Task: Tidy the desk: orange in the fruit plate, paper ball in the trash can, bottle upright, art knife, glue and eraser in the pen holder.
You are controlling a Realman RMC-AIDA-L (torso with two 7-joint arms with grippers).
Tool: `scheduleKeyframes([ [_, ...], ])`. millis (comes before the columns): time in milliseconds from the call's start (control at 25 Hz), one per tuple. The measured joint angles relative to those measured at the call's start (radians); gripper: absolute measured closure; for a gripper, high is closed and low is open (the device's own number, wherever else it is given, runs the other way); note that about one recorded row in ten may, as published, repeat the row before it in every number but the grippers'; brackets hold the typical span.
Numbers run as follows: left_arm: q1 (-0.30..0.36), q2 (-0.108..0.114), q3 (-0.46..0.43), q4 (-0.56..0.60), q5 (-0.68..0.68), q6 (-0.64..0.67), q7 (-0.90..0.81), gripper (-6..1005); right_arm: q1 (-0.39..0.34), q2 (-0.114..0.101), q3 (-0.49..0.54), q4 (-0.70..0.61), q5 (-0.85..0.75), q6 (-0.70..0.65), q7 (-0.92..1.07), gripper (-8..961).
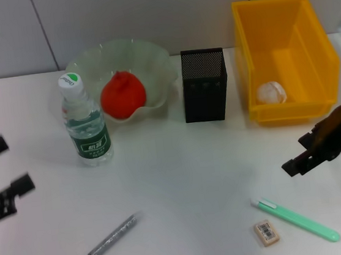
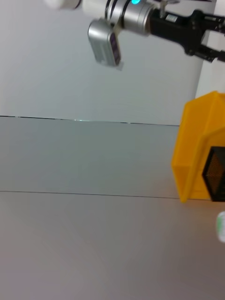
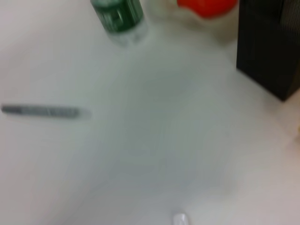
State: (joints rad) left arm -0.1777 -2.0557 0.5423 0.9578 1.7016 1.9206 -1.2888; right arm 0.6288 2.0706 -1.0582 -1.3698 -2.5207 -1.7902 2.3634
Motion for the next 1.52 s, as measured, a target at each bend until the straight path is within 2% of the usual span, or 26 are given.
scheduleKeyframes([
  [80, 0.015, 0.010, 0.003, -0.049, 0.008, 0.006, 0.043, 184, 0.097, 0.005, -0.074, 0.069, -0.094, -0.006, 0.085, 228],
  [160, 0.025, 0.024, 0.010, -0.101, 0.012, 0.010, 0.079, 184, 0.119, 0.006, -0.100, 0.094, -0.110, 0.001, 0.107, 230],
  [280, 0.035, 0.037, 0.014, -0.158, 0.023, 0.013, 0.113, 184, 0.190, 0.008, -0.233, 0.186, -0.126, 0.061, 0.194, 232],
  [320, 0.036, 0.038, 0.014, -0.169, 0.033, 0.013, 0.120, 184, 0.190, 0.008, -0.233, 0.186, -0.126, 0.061, 0.194, 232],
  [480, 0.037, 0.034, 0.012, -0.178, 0.078, 0.013, 0.132, 184, 0.220, 0.013, -0.369, 0.248, -0.126, 0.128, 0.269, 235],
  [520, 0.037, 0.033, 0.012, -0.178, 0.081, 0.012, 0.134, 184, 0.220, 0.013, -0.369, 0.248, -0.126, 0.128, 0.269, 235],
  [680, 0.038, 0.030, 0.013, -0.179, 0.095, 0.006, 0.148, 184, 0.217, 0.016, -0.500, 0.266, -0.125, 0.186, 0.341, 238],
  [1280, 0.042, 0.026, 0.006, -0.190, 0.118, 0.000, 0.152, 184, 0.218, 0.020, -0.666, 0.322, -0.117, 0.292, 0.443, 247],
  [1520, 0.045, 0.026, 0.005, -0.191, 0.118, -0.001, 0.152, 184, 0.221, 0.020, -0.692, 0.325, -0.118, 0.298, 0.463, 251],
])
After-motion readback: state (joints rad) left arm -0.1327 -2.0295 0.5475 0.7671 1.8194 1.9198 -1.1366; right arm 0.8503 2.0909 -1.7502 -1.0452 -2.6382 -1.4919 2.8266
